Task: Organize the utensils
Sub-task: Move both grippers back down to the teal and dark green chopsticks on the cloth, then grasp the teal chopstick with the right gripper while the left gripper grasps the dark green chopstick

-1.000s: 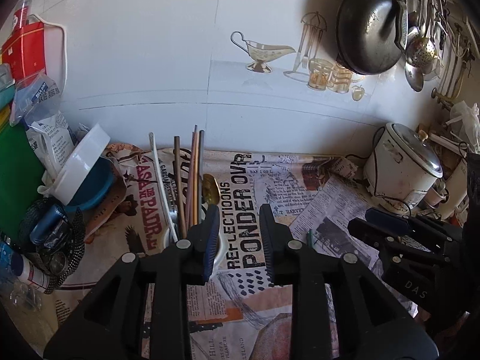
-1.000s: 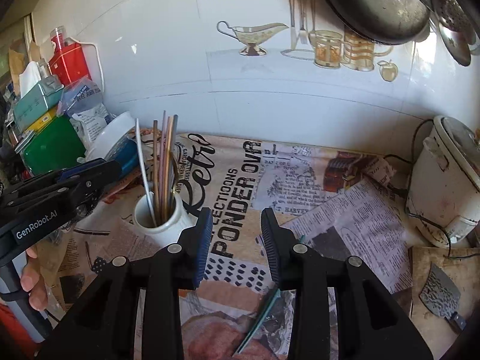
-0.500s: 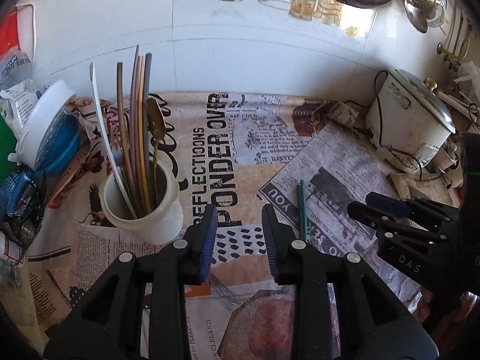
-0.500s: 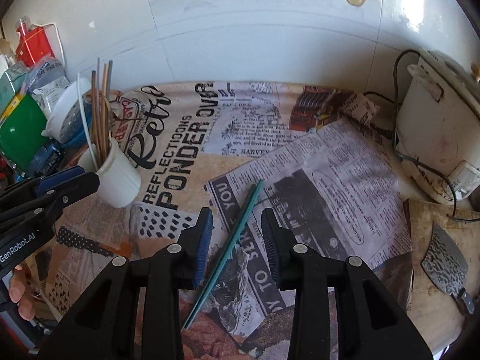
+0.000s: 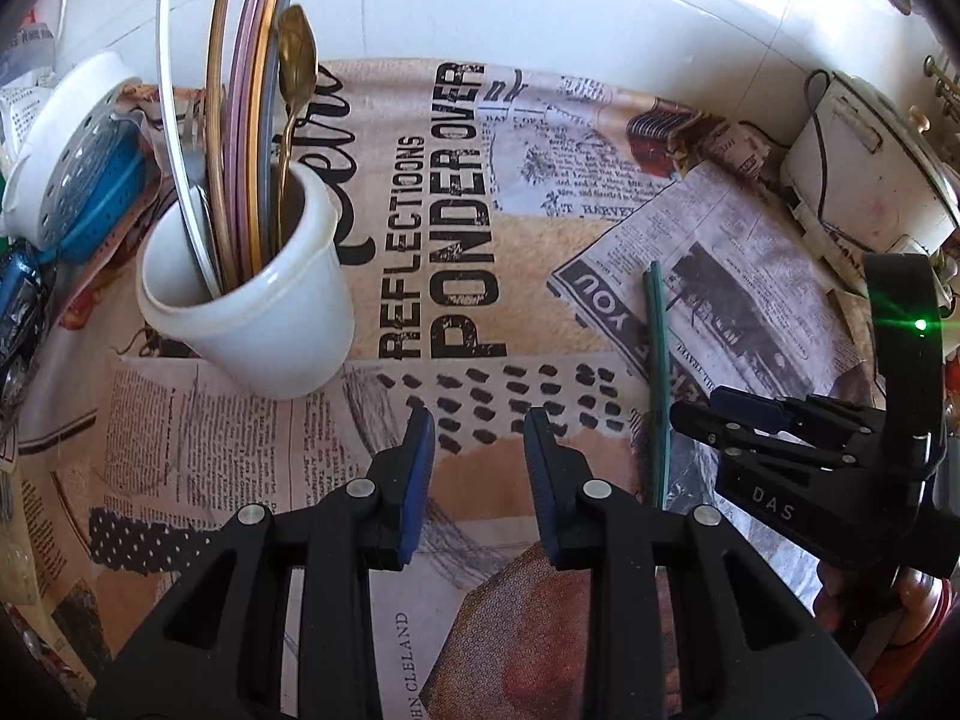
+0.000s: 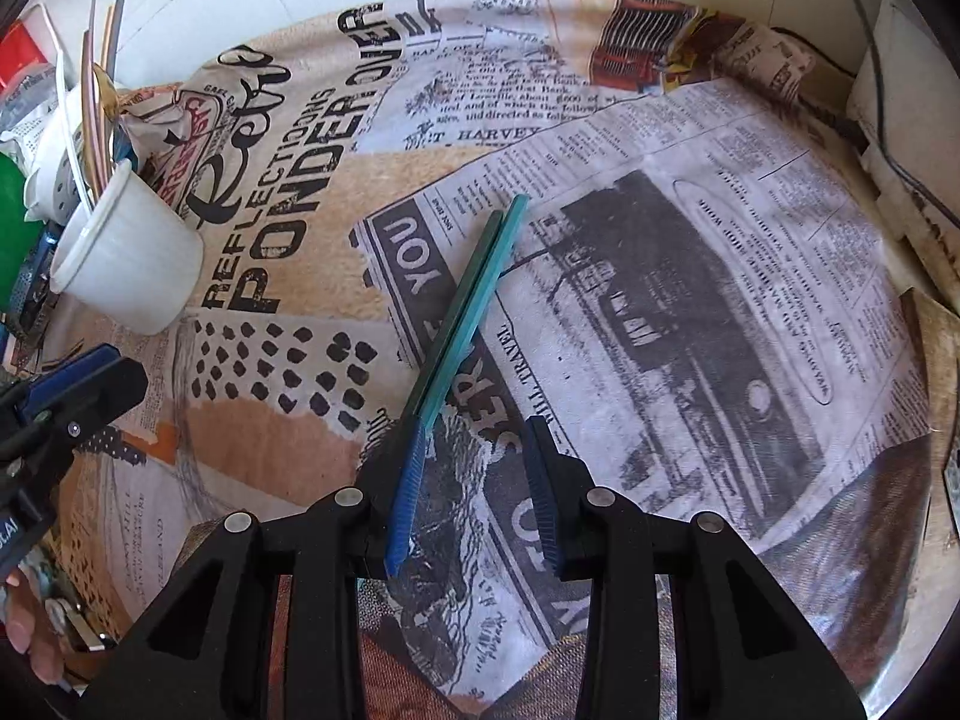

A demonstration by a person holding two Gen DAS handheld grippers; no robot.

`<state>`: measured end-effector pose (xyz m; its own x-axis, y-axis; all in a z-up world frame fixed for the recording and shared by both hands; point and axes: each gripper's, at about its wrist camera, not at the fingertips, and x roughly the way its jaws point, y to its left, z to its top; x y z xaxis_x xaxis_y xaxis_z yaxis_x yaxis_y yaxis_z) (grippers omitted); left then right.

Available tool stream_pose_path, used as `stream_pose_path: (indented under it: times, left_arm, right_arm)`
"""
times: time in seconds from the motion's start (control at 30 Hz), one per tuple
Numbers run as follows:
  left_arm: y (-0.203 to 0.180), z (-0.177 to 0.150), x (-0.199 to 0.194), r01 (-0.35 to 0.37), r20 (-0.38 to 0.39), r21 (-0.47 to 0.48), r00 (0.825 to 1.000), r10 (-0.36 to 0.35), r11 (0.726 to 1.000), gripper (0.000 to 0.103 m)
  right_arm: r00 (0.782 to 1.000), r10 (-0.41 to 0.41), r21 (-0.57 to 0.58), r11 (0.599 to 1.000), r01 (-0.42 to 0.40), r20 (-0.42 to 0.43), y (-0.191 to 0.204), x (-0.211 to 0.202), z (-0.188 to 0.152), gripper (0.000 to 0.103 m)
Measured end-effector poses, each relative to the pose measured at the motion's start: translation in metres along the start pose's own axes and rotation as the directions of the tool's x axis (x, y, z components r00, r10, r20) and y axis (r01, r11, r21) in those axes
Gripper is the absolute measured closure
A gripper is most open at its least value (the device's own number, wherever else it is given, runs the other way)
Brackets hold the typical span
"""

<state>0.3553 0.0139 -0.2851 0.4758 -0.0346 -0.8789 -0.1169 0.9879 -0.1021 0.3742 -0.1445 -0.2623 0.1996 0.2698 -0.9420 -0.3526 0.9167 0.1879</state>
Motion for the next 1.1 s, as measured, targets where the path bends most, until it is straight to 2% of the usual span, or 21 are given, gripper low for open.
stream_pose_path:
  times: [0.43,0.5,0.63,0.67,0.93,1.03,1.1]
  left_arm:
    - [-0.008,0.002,0.001,-0.011,0.012,0.027,1.0,0.01,1.0,0.073]
    - [-0.008,0.003,0.0,-0.011,0.014,0.025,1.0,0.011,1.0,0.073]
    - [-0.007,0.003,-0.003,-0.01,0.015,0.026,1.0,0.01,1.0,0.073]
    - [-0.006,0.003,-0.004,-0.01,0.014,0.026,1.0,0.009,1.0,0.073]
    - [-0.008,-0.001,0.001,0.001,-0.013,0.029,1.0,-0.001,1.0,0.073]
    - [-0.01,-0.002,0.004,0.008,-0.021,0.034,1.0,-0.007,0.999,0.073]
    - [-0.011,-0.003,0.005,0.011,-0.025,0.036,1.0,-0.01,0.999,0.073]
  right_arm:
    - [0.999,-0.031,-0.019,0.999,0.031,0.034,0.011,0.005,0.003,0.064]
    - [0.998,-0.053,-0.026,0.998,0.054,0.041,0.013,0.009,0.007,0.069]
    - [0.997,-0.057,-0.013,0.998,0.058,0.051,0.005,0.006,0.001,0.09]
    - [0.998,-0.05,-0.004,0.999,0.05,0.05,0.001,0.005,-0.001,0.092]
    - [0.999,-0.027,0.016,1.0,0.026,0.019,-0.013,0.001,-0.006,0.091]
    - [0.999,0.041,0.079,0.996,-0.041,0.002,-0.023,-0.002,-0.002,0.091]
    - [0.998,0.062,0.112,0.992,-0.064,0.021,-0.03,-0.007,0.001,0.091]
